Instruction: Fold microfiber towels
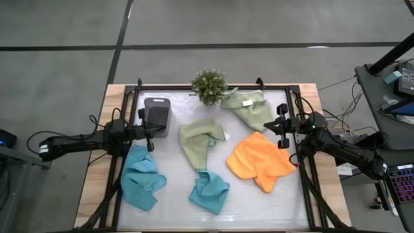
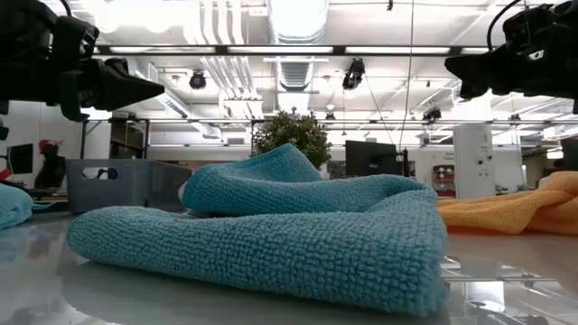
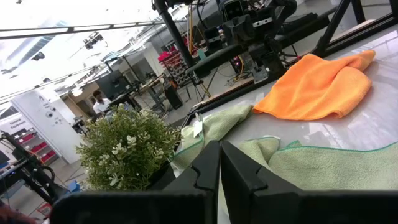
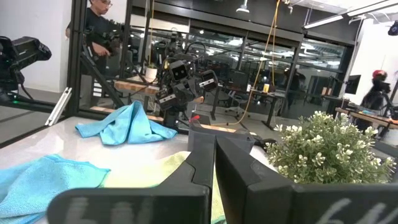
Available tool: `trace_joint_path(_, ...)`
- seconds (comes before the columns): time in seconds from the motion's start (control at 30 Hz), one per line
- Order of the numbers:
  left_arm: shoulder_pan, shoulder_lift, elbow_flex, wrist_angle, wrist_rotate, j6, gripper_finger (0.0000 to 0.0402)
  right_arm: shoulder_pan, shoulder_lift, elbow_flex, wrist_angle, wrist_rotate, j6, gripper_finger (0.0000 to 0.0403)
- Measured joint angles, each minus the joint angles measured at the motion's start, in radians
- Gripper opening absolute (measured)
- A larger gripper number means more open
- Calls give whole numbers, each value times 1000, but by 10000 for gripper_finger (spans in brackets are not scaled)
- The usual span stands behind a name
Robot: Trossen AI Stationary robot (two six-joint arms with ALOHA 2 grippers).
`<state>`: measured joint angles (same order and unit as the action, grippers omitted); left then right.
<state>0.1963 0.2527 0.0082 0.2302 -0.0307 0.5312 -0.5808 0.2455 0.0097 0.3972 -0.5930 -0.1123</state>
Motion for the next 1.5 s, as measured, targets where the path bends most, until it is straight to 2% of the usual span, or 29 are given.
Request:
trace_joint_path(1.03,0,0,0,0,0,0,0,0,0,0,0,0,-1,9)
trace_joint_path(1.3,0,0,0,0,0,0,0,0,0,0,2,0,-60,9)
trace_joint_path(1.4,0,0,0,1,-6,3,0,0,0,0,4,-1,6,9)
trace_joint_path(1.43,0,1,0,6,-7,7,0,1,0,0,4,-6,78,9)
trace_joint_path(1.5,0,1,0,16,-8,4,0,5,0,0,4,-13,351,9)
